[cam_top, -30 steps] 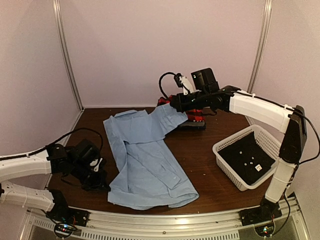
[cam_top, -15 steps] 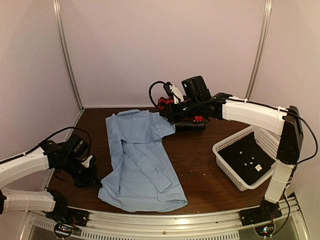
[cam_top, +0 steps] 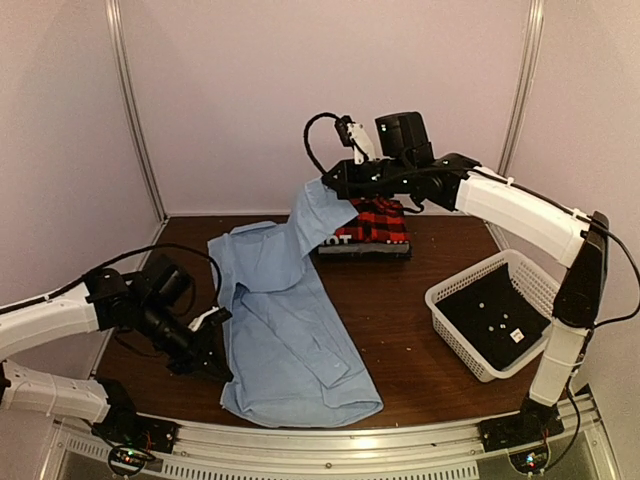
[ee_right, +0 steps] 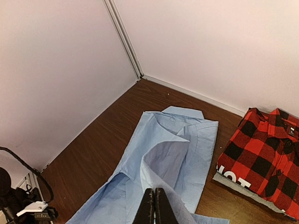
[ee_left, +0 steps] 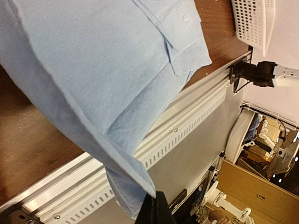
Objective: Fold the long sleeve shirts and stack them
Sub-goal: Move the 1/3-folded shirt to the center of the board.
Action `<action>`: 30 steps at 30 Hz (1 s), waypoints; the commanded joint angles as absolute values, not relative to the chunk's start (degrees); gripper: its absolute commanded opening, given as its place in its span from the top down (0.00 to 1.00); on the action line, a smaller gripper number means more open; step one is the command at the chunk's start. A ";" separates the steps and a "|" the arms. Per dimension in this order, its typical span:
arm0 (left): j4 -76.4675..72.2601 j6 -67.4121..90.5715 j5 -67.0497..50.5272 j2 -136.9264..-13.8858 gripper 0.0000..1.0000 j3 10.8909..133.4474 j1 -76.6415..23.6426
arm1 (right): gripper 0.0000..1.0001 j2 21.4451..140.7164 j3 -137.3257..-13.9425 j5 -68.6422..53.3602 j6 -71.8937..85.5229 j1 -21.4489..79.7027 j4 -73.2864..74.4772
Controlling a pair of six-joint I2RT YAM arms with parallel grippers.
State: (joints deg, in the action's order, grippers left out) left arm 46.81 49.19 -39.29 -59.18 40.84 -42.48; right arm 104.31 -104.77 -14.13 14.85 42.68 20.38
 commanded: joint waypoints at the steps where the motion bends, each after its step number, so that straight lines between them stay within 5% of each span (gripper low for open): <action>1: 46.95 57.64 -42.73 -52.14 1.00 41.12 -42.98 | 1.00 105.73 -102.83 -17.20 15.24 42.77 21.49; 7: 47.13 70.13 -45.68 -40.42 1.00 33.38 -43.14 | 1.00 104.99 -91.22 -21.61 16.25 47.15 17.20; 12: 38.67 72.29 -45.33 -42.49 1.00 28.54 -43.15 | 1.00 108.53 -84.48 -23.29 16.87 51.67 13.31; 21: 38.38 55.20 -41.75 -57.06 1.00 32.06 -31.41 | 1.00 118.45 -80.41 -27.98 19.56 55.84 7.60; 30: 47.29 38.70 -38.37 -66.25 1.00 41.57 -20.04 | 1.00 129.54 -90.00 -27.27 25.90 56.27 2.50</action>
State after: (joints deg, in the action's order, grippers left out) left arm 44.29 47.72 -41.28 -64.12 36.75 -21.69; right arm 126.08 -83.90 -28.69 22.48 56.07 5.52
